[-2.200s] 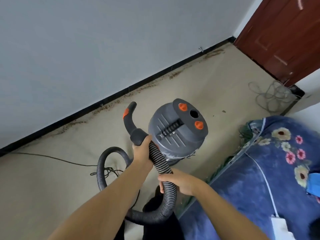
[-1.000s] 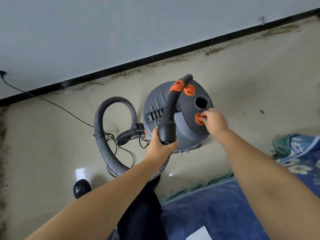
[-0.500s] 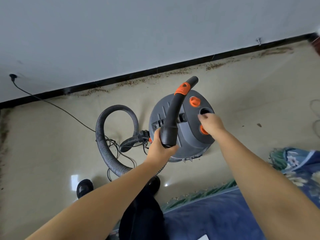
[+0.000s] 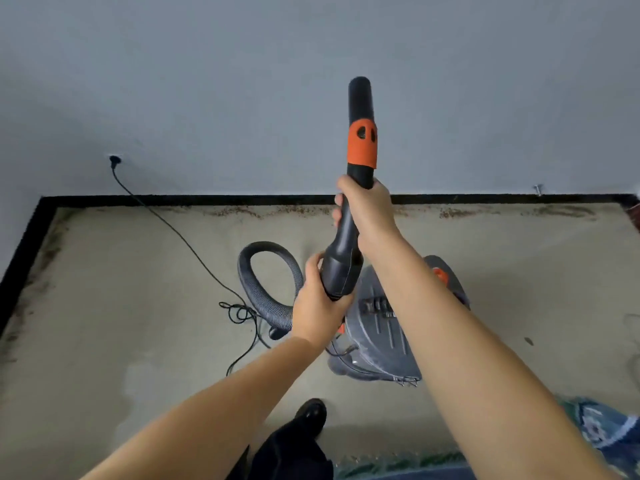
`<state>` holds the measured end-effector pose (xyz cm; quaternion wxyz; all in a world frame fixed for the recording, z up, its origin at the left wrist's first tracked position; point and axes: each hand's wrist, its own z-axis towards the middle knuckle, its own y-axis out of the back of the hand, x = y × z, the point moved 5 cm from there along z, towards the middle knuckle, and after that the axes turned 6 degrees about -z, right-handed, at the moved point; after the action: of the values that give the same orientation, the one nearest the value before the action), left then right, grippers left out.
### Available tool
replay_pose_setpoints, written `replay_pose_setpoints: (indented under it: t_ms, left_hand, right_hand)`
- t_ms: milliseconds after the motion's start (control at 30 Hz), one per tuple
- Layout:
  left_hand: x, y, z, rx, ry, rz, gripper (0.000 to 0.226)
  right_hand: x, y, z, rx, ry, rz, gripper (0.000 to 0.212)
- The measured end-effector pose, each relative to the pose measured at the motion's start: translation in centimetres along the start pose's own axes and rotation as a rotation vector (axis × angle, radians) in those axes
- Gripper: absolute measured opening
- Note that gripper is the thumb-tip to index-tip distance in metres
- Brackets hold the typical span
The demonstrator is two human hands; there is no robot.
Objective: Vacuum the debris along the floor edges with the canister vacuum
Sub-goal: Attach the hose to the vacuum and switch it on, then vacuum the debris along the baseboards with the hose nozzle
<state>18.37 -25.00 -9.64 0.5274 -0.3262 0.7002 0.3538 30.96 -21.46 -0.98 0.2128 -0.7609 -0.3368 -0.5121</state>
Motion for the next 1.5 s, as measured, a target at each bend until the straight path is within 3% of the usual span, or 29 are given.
replay_pose_setpoints:
  t_ms: [100,200,433,567,833,967,1200,1333,1500]
  left_hand:
    - [0.0,7.7,1.2,-0.126,0.011,-0.033,0.057]
    - [1.1,16.1,2.0,-0.188,0.060,-0.052,0.040]
    - [4.5,36.9,1.9,-0.302,0.187,-0.239,0.021]
    - [7.3,45.5,-0.2,-0.437,0.243,-0.270,0.019]
    - [13.6,53.7,-5.3,-1.012,0.473,-0.385,0.027]
    - [16.7,58.4,-5.4,-1.018,0.555,-0.453,0.011]
    - [25.0,64.7,-4.0,-0.975,0.610,-0.581,0.020]
    - [31.6,65.6,-3.0,-0.988,0.654,-0.661,0.024]
    - [42.6,64.6,-2.3,-1.032,0.668,-0.763,0.014]
  right_hand:
    - [1.9,-9.3,-0.2,0.328,-0.032,0.003,0.013]
    - [2.5,-19.2,-1.0,0.554,-0.027,-0.048,0.016]
    - [0.6,-43.0,-5.7,0.703,0.111,-0.216,0.014]
    - [-4.6,-52.0,-9.0,0.811,0.100,-0.429,0.015]
    - [-12.4,-64.7,-14.5,0.908,0.014,-0.578,0.018]
    - [-15.2,-70.8,-16.2,1.063,0.020,-0.699,0.012]
    - [-23.5,-80.3,-15.8,1.357,-0.027,-0.811,0.017]
    - [-30.5,-82.8,-14.0,1.415,-0.099,-0.875,0.016]
    - [-41.9,-84.5,-12.3,1.453,-0.110,-0.974,0.014]
